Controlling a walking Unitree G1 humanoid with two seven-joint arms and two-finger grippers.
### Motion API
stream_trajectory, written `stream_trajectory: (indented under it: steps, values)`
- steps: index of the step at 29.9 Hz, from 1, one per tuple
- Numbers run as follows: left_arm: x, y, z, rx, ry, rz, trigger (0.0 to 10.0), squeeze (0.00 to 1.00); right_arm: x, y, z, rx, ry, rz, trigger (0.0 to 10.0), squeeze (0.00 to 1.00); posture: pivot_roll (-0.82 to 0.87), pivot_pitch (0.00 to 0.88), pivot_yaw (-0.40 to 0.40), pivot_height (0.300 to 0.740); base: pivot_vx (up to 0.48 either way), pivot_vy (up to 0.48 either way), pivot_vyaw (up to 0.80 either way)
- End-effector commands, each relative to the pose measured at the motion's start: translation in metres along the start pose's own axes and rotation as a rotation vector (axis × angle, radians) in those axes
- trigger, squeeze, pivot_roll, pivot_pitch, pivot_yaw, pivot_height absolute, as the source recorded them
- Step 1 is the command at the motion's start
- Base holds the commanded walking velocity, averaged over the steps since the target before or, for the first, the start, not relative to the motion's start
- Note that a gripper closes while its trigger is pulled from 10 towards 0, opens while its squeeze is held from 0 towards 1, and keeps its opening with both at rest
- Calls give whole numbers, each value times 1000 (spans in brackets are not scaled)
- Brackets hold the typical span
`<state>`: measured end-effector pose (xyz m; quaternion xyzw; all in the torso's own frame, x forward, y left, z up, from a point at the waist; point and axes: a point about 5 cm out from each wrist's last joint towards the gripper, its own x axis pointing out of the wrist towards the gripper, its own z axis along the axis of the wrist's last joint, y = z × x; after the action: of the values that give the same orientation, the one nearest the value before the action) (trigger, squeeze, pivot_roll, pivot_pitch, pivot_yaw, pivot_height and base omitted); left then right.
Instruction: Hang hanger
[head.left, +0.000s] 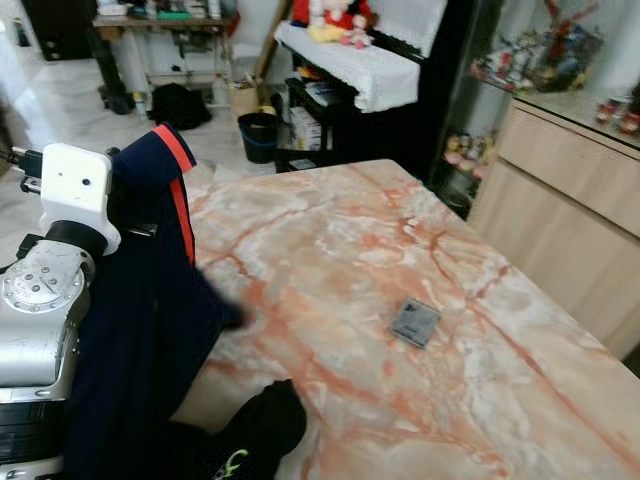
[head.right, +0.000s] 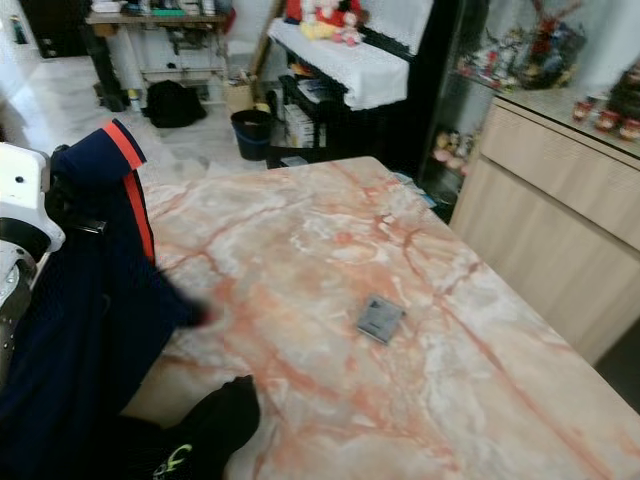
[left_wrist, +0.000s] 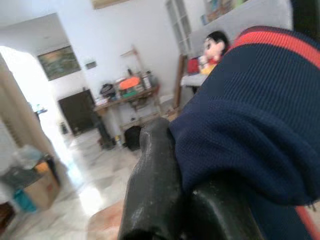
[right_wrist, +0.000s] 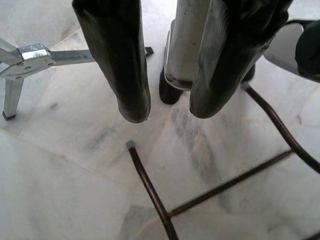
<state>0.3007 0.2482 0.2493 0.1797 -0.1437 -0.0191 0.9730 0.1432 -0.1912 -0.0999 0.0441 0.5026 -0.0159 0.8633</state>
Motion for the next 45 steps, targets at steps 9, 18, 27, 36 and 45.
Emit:
stream_trajectory:
  steps: [9, 18, 27, 36, 45]
  values:
    - [-62, -112, -76, -297, 398, -506, 10000, 0, 4, 16, 12, -12, -27, 38, 10000, 0, 93, 4, 22, 740, 0, 0, 0]
    - [-66, -111, -79, -318, 423, -450, 10000, 0, 4, 15, 11, -8, -25, 35, 10000, 0, 92, 10, 19, 740, 0, 0, 0]
    - [-64, -103, -81, -300, 415, -384, 10000, 0, 4, 15, 11, -11, -25, 37, 10000, 0, 92, 11, 15, 740, 0, 0, 0]
    - [-62, -90, -85, -277, 411, -278, 10000, 882, 4, 13, 12, -18, -23, 37, 10000, 0, 95, 9, 4, 740, 0, 0, 0]
    - [-61, -77, -84, -278, 383, -198, 10000, 1000, 4, 12, 12, -25, -23, 37, 10000, 0, 97, 12, -6, 740, 0, 0, 0]
